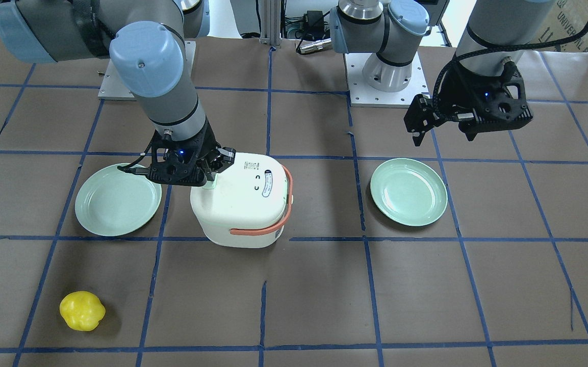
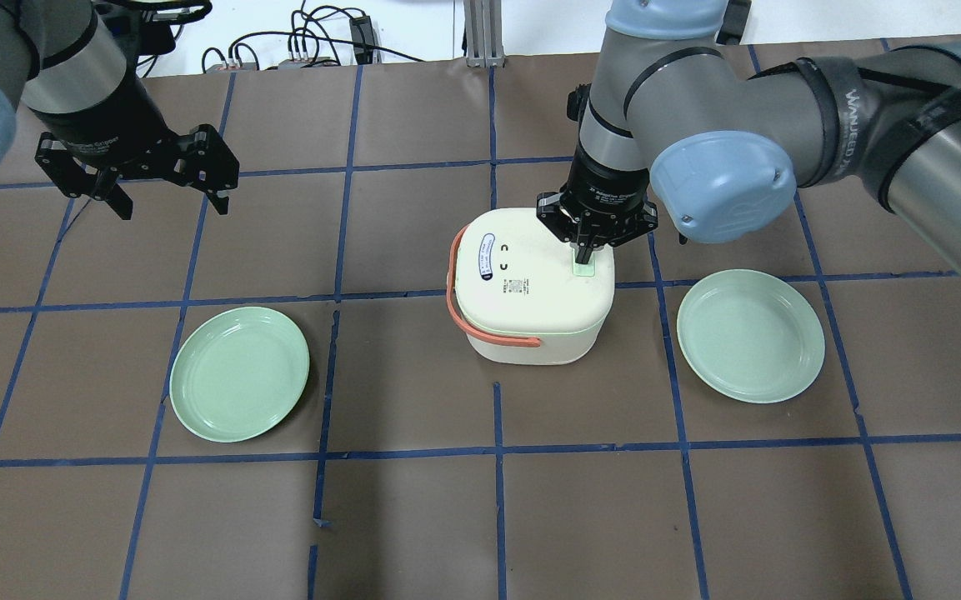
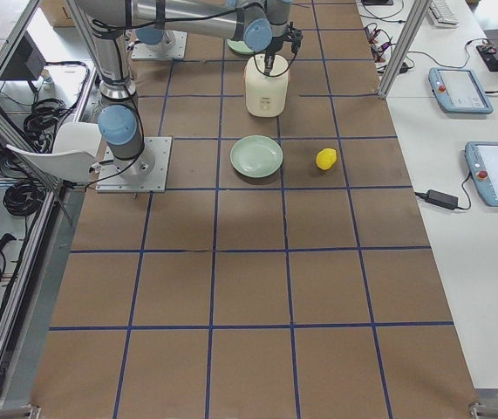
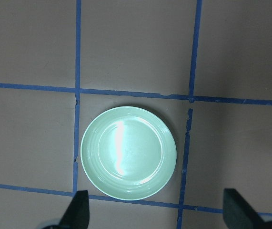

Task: Press rice cooker button
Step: 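Press down on the pale green button with the right gripper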

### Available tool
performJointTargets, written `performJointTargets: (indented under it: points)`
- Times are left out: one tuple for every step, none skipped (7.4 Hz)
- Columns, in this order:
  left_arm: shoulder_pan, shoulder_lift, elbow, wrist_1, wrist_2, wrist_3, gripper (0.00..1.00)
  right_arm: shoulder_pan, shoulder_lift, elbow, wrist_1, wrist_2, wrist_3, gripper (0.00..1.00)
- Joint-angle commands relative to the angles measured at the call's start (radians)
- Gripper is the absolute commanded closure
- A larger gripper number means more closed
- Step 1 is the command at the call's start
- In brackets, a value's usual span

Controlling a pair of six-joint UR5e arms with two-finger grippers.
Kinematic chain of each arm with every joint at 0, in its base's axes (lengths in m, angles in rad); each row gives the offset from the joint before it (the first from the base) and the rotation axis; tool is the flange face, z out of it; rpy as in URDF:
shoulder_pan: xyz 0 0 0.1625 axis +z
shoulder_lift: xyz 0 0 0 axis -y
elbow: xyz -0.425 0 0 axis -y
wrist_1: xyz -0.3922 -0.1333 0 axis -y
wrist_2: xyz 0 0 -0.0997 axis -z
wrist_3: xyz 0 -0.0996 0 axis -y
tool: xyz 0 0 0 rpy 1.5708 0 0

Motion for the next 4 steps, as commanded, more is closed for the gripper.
performJointTargets:
  points:
    - [0.0, 0.0, 0.0, 0.0, 0.0, 0.0, 0.0, 0.0, 0.001, 0.0, 0.0, 0.0, -0.002, 0.98]
    - [0.0, 0.0, 0.0, 0.0, 0.0, 0.0, 0.0, 0.0, 0.003, 0.001, 0.0, 0.0, -0.005, 0.98]
    - [0.0, 0.0, 0.0, 0.0, 0.0, 0.0, 0.0, 0.0, 0.003, 0.001, 0.0, -0.001, -0.005, 0.98]
    - [0.0, 0.0, 0.0, 0.0, 0.0, 0.0, 0.0, -0.003, 0.003, 0.001, 0.0, -0.001, -0.012, 0.98]
